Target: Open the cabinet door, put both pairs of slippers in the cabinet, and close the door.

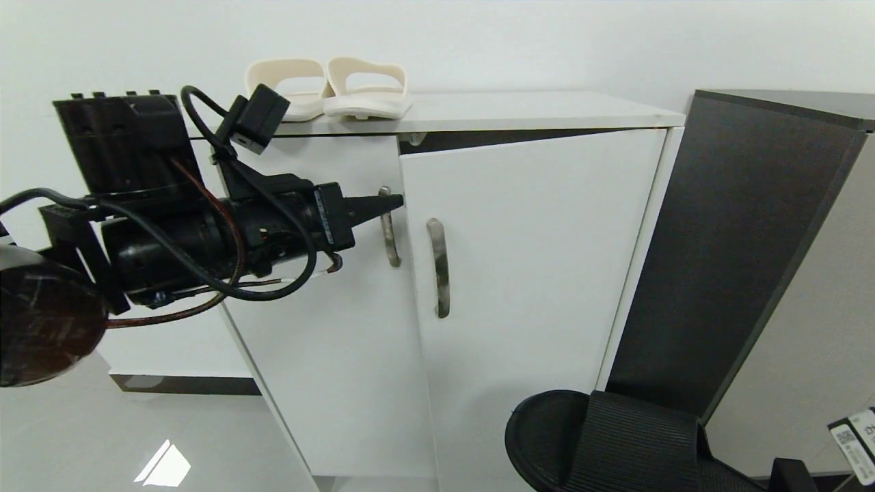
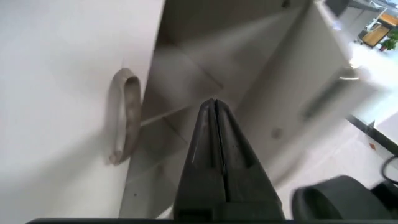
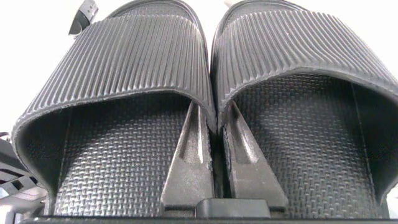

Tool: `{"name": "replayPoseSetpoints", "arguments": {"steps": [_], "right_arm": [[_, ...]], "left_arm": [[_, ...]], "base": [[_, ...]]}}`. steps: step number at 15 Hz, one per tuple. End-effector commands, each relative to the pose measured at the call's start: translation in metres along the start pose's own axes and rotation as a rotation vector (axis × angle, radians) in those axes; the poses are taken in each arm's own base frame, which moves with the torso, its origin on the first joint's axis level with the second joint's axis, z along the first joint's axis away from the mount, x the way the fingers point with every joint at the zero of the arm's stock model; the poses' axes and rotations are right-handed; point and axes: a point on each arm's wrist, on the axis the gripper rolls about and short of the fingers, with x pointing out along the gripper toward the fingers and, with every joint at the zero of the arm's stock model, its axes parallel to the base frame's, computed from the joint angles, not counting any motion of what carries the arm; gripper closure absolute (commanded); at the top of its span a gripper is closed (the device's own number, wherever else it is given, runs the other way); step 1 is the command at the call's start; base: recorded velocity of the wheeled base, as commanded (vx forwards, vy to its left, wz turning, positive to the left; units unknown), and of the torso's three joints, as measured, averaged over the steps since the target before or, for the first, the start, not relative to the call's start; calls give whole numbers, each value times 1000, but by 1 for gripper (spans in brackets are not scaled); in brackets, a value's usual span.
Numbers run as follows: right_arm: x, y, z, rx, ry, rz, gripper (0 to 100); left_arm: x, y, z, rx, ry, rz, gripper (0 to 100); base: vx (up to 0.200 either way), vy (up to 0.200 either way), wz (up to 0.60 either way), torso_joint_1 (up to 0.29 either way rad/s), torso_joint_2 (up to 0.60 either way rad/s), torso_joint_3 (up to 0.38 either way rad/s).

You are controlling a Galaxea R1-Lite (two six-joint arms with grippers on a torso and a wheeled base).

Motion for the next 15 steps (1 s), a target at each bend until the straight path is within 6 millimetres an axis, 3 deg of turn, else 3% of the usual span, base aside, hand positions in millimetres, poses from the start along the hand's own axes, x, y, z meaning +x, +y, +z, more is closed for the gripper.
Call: {"name": "replayPoseSetpoints", "arguments": {"steps": [1, 3, 6, 7, 9, 12, 15], "right_arm": [[0, 0, 0, 1, 1, 3, 100], [1, 2, -1, 1, 7, 15, 100], [-1, 7, -5, -5, 13, 43, 100], [-2, 8, -5, -7, 11, 51, 100], [-3, 9, -6, -8, 13, 55, 100], [-2, 9, -5, -2, 10, 55, 100], [17, 0, 18, 103, -27, -81, 100]], "left_arm": [[13, 8, -16, -23, 53, 5, 100], [13, 1, -24, -28, 74, -16, 100], [-2, -47, -36, -3, 82, -173, 100], [-9, -53, -33, 2, 70, -192, 100], [-10, -53, -32, 1, 66, -190, 100], [-17, -33, -28, 1, 42, -103, 100], [-50, -27, -19, 28, -43, 51, 100]], "base": [[-200, 0, 0, 2, 2, 2], [-200, 0, 0, 10, 2, 0], [-200, 0, 0, -1, 7, 1], [-200, 0, 0, -2, 7, 2], [-200, 0, 0, 5, 2, 2], [0, 0, 0, 0, 0, 0], [0, 0, 0, 0, 0, 0]]}}
